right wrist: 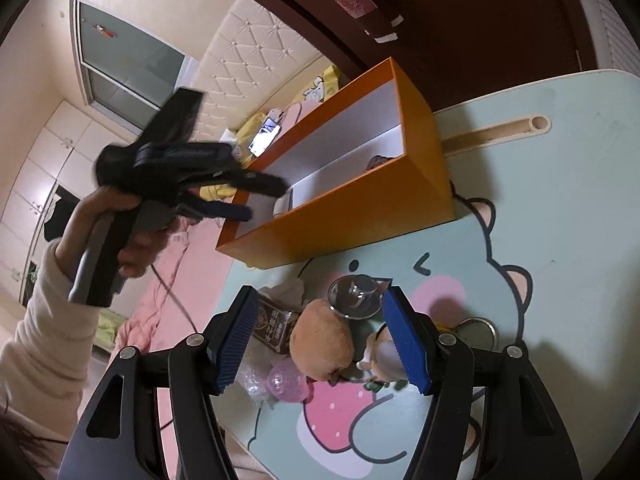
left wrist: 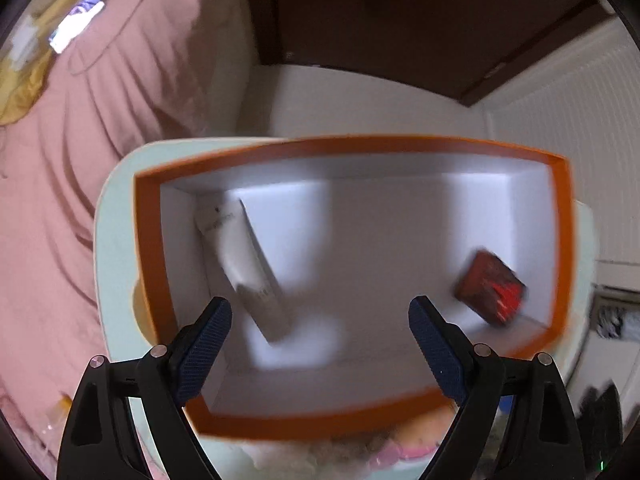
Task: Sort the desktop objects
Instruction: 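Reach into the box and grasp the white RED EARTH tube with the left tool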
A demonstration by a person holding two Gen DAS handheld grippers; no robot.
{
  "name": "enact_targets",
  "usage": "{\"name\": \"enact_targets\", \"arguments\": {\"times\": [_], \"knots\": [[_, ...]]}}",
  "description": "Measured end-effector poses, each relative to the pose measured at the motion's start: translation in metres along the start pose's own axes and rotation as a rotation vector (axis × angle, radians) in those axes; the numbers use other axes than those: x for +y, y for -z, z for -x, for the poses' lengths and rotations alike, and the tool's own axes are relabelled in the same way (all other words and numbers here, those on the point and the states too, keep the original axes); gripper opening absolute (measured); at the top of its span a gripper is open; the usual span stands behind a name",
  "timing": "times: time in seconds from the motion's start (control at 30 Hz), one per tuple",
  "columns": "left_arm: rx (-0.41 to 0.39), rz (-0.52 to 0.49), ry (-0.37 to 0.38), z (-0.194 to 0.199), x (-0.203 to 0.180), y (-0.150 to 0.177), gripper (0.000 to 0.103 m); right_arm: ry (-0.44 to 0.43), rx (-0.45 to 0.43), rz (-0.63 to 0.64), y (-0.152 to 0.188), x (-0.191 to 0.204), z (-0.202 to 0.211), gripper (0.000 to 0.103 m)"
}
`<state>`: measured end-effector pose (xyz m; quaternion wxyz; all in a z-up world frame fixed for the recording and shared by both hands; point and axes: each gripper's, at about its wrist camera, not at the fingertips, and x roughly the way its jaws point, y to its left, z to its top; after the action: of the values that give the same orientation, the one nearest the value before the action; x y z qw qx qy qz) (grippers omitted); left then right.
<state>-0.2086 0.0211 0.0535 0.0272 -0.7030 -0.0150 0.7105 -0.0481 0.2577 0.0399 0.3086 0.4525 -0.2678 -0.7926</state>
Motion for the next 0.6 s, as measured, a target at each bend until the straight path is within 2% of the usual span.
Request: {"name": "enact_targets", "arguments": {"times": [0.07, 0.1, 0.23, 0.33, 0.47, 0.5, 0.53, 0.57, 0.6], "knots": [[-0.014, 0.001, -0.060, -0.005, -0.004, -0.006, 0.090, -0.007, 0.000, 0.003, 0.002, 0.002, 0.002, 0.066], [-0.013, -0.003, -0.063, -0.006, -0.007, -0.008, 0.090, -0.011, -0.001, 0.005, 0.002, 0.003, 0.003, 0.066], [0.015, -0.067, -0.040, -0.011, -0.022, -0.005, 0.090, -0.020, -0.004, 0.015, 0.003, 0.006, 0.005, 0.066], [0.057, -0.090, 0.050, -0.020, -0.032, 0.001, 0.084, -0.027, -0.002, 0.003, 0.003, 0.003, 0.006, 0.066], [0.015, -0.123, 0.007, -0.016, -0.038, 0.003, 0.082, -0.026, -0.005, -0.010, 0.003, -0.001, 0.008, 0.066], [0.003, -0.139, -0.012, -0.014, -0.039, 0.003, 0.074, -0.027, -0.006, -0.012, 0.003, -0.001, 0.008, 0.066], [-0.010, -0.156, -0.031, -0.012, -0.040, 0.003, 0.059, -0.028, -0.007, -0.014, 0.003, -0.002, 0.008, 0.066], [-0.032, -0.193, -0.050, -0.009, -0.042, 0.003, 0.049, -0.028, -0.006, -0.013, 0.003, -0.001, 0.008, 0.066], [-0.051, -0.230, -0.052, -0.004, -0.045, 0.004, 0.025, -0.027, -0.004, -0.010, 0.003, -0.001, 0.008, 0.066]]}}
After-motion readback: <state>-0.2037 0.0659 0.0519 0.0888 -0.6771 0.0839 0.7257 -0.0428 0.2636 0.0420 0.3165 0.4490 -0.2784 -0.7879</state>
